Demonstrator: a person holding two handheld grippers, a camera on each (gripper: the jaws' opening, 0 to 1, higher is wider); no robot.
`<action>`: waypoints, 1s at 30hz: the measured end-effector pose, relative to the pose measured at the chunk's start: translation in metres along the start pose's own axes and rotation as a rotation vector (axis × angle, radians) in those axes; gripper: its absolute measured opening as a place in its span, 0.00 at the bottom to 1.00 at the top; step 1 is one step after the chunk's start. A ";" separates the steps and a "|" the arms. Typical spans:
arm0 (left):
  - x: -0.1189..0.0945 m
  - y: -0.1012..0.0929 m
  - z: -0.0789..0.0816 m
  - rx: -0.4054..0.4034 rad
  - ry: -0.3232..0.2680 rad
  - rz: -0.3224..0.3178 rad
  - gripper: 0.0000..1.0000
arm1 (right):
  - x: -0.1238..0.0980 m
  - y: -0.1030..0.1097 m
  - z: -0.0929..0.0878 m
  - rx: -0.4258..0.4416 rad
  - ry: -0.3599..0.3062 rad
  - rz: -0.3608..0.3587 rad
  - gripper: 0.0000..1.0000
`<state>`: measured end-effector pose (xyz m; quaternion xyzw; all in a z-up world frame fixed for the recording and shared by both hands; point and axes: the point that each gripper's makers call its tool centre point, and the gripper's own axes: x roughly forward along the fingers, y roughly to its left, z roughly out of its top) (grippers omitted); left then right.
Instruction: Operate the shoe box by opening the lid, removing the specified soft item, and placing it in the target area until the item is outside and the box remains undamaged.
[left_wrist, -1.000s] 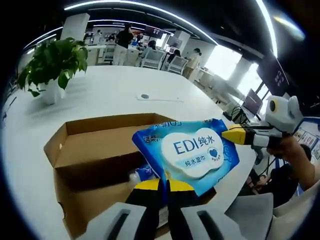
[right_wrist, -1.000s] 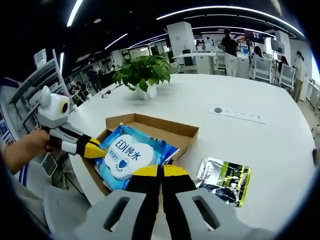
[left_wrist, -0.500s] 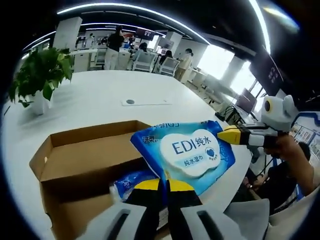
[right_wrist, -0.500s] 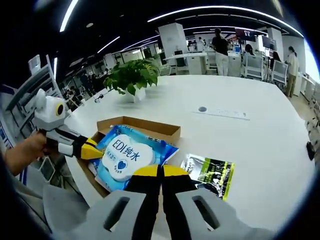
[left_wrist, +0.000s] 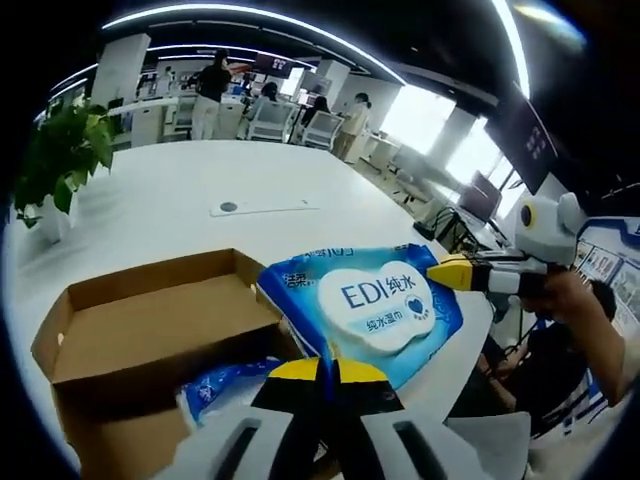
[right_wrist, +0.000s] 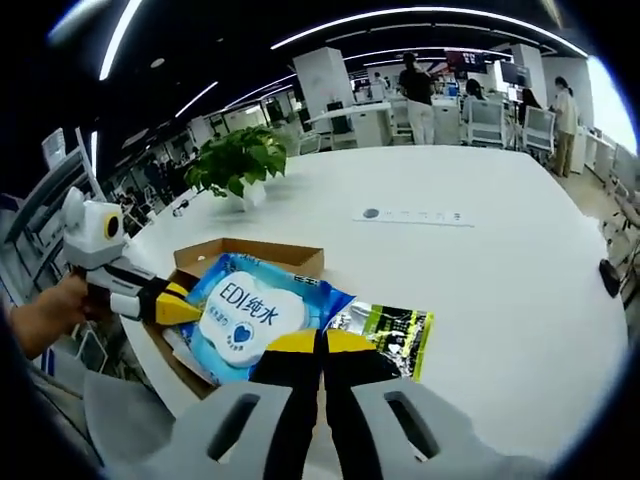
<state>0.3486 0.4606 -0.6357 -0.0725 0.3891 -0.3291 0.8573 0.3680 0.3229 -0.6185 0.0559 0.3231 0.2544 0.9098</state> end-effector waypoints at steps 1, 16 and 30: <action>0.003 -0.003 0.000 0.000 0.001 -0.003 0.02 | -0.001 -0.003 0.000 0.002 0.000 -0.002 0.00; 0.041 -0.018 0.006 0.000 0.019 0.000 0.02 | 0.006 -0.047 -0.007 -0.003 0.028 -0.025 0.00; 0.083 -0.007 0.003 0.023 0.098 0.026 0.02 | 0.038 -0.080 -0.020 -0.016 0.098 -0.036 0.00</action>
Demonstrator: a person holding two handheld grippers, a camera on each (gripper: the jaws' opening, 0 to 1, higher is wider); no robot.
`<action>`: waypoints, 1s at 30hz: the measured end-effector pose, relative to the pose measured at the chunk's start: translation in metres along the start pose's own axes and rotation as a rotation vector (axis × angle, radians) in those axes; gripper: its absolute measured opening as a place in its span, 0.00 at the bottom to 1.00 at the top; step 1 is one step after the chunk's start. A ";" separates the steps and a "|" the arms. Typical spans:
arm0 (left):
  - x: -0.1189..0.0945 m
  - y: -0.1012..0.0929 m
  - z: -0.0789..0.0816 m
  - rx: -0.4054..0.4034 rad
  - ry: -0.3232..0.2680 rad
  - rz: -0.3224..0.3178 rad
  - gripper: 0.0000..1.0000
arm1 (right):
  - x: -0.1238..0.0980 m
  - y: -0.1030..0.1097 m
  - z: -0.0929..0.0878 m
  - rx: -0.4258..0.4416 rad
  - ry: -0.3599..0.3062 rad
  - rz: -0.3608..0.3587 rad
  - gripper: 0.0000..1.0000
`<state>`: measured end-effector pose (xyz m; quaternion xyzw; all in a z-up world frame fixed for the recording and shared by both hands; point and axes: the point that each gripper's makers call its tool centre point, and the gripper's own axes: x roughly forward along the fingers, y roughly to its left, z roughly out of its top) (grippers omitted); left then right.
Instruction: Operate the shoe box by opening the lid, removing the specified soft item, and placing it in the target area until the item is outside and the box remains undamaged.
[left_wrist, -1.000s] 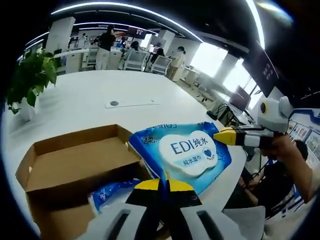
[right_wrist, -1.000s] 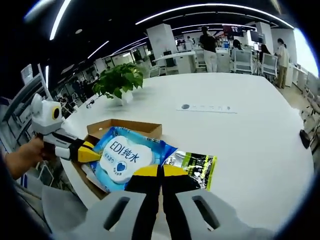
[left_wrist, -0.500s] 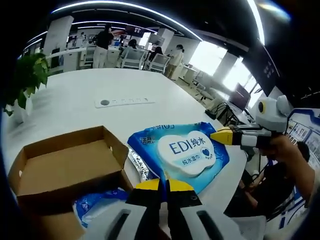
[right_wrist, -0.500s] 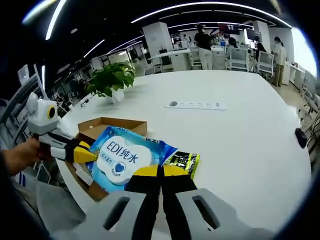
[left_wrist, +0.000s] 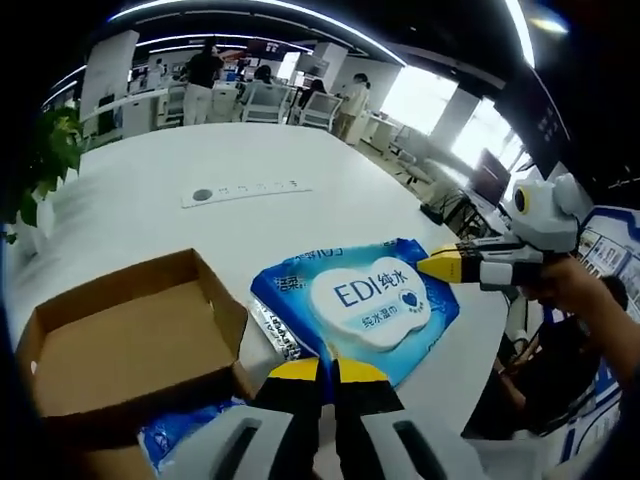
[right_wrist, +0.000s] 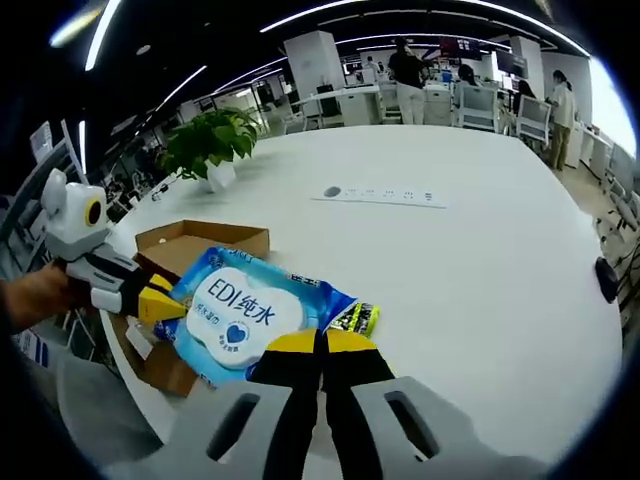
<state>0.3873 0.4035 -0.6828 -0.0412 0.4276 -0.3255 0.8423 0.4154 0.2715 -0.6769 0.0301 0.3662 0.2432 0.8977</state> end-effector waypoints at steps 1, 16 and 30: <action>0.003 0.001 -0.001 0.001 0.006 0.003 0.02 | 0.002 -0.001 -0.001 -0.006 0.004 0.000 0.00; 0.034 0.019 -0.016 0.331 0.177 0.120 0.02 | 0.048 -0.017 -0.028 -0.031 0.084 0.017 0.00; 0.053 0.024 -0.018 0.492 0.260 0.148 0.02 | 0.070 -0.030 -0.034 -0.057 0.099 -0.012 0.00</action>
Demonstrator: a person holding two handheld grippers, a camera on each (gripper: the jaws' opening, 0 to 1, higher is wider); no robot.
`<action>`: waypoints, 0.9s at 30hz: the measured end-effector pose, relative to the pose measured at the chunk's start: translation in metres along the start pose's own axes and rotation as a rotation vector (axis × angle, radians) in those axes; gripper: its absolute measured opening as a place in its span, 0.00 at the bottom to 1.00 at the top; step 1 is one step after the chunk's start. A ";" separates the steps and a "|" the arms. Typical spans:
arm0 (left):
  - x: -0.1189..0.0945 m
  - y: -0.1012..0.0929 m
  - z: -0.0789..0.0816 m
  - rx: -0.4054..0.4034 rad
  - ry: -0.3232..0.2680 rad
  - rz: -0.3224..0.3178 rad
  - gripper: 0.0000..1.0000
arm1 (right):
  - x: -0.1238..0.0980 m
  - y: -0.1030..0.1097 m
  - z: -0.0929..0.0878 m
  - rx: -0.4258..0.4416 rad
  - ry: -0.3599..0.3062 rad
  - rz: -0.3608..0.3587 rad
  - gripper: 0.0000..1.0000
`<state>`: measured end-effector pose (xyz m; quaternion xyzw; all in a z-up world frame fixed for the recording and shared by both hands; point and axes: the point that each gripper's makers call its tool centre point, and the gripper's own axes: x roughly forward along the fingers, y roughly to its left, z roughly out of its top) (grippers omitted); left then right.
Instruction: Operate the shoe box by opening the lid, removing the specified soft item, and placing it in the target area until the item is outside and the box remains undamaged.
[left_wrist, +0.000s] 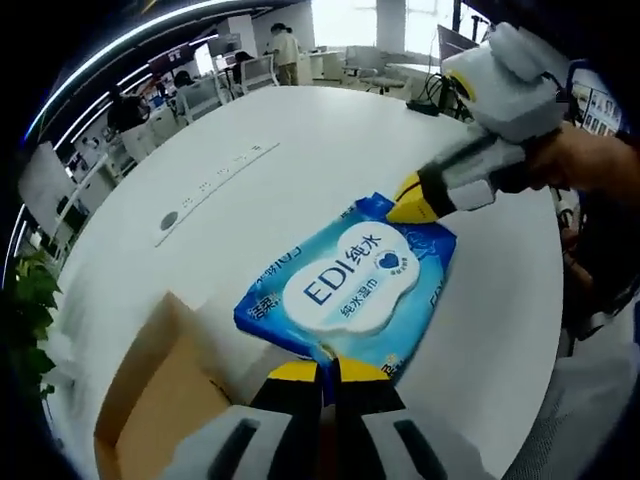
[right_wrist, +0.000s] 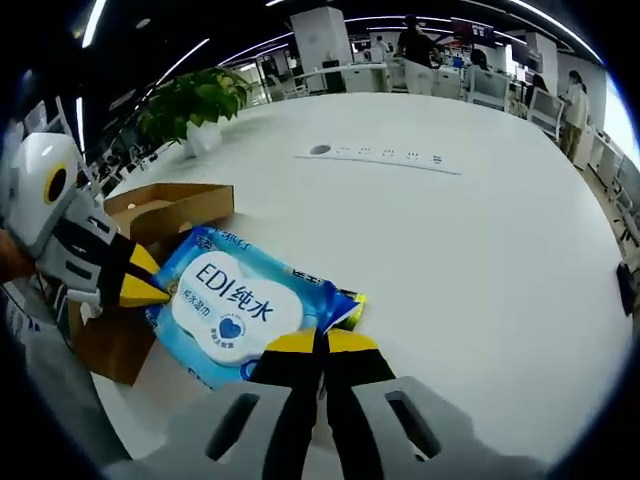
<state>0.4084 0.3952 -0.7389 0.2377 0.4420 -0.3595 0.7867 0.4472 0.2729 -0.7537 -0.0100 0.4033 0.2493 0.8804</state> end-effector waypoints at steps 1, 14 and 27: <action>0.001 0.000 -0.001 0.009 0.005 -0.001 0.03 | 0.002 -0.001 -0.001 -0.006 0.002 -0.003 0.00; 0.005 0.004 -0.009 0.120 0.045 0.029 0.06 | 0.002 -0.001 0.002 0.031 -0.006 -0.009 0.00; -0.018 0.004 -0.007 0.083 0.012 0.028 0.14 | -0.005 0.003 0.002 -0.022 -0.006 -0.024 0.10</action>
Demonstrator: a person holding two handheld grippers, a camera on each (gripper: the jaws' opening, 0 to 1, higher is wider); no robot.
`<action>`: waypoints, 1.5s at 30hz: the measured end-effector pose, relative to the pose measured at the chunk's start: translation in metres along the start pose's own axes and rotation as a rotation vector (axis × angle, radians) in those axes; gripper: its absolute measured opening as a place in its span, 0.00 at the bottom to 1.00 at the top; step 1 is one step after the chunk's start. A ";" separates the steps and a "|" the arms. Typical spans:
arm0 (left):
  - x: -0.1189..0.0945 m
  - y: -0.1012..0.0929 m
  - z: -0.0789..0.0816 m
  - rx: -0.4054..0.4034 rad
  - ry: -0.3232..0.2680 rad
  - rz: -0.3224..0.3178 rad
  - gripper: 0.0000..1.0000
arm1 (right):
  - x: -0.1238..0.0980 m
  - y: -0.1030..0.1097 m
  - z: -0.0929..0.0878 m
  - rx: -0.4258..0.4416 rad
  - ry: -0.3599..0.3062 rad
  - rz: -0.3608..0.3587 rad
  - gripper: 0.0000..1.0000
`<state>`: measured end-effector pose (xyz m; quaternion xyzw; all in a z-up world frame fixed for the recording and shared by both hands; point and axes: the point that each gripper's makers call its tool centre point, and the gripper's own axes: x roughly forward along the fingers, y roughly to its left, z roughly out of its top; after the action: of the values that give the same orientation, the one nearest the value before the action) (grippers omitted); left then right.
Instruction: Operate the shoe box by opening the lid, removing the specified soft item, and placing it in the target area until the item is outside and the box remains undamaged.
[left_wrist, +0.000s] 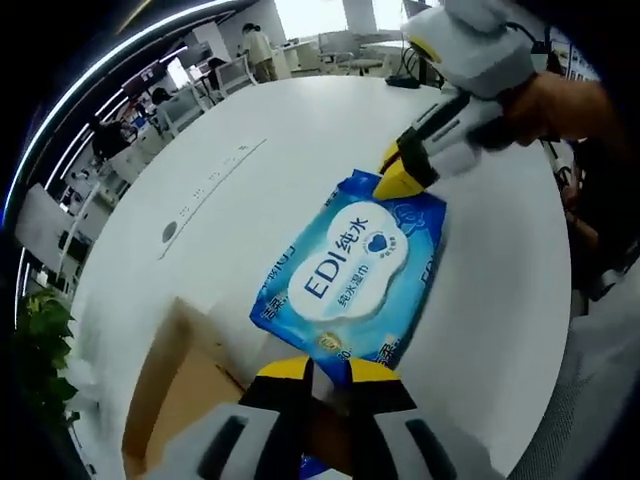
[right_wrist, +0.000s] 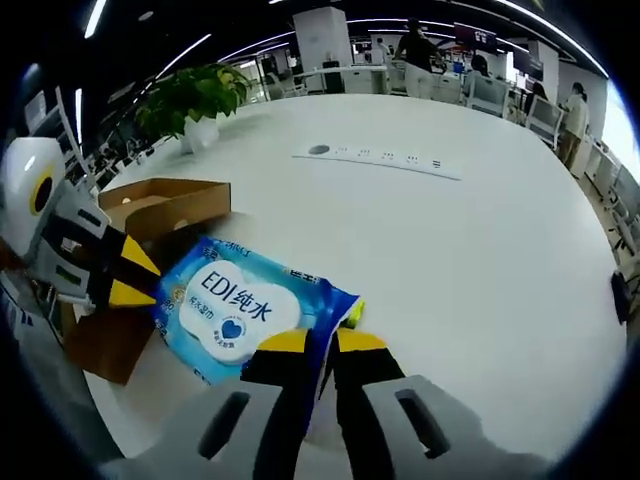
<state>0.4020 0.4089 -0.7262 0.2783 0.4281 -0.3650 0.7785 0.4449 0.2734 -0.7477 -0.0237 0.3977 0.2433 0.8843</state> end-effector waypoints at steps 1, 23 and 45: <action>-0.002 0.000 0.002 -0.012 -0.013 -0.005 0.16 | -0.001 0.000 0.000 -0.002 0.001 -0.002 0.11; -0.057 0.007 0.002 -0.164 -0.128 -0.094 0.27 | -0.045 0.026 0.017 -0.131 -0.013 0.002 0.28; -0.096 0.027 -0.066 -0.141 -0.099 -0.144 0.27 | -0.073 0.084 0.042 -0.321 -0.021 0.041 0.31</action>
<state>0.3584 0.5055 -0.6714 0.1728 0.4326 -0.4025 0.7880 0.3954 0.3270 -0.6543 -0.1538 0.3448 0.3221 0.8682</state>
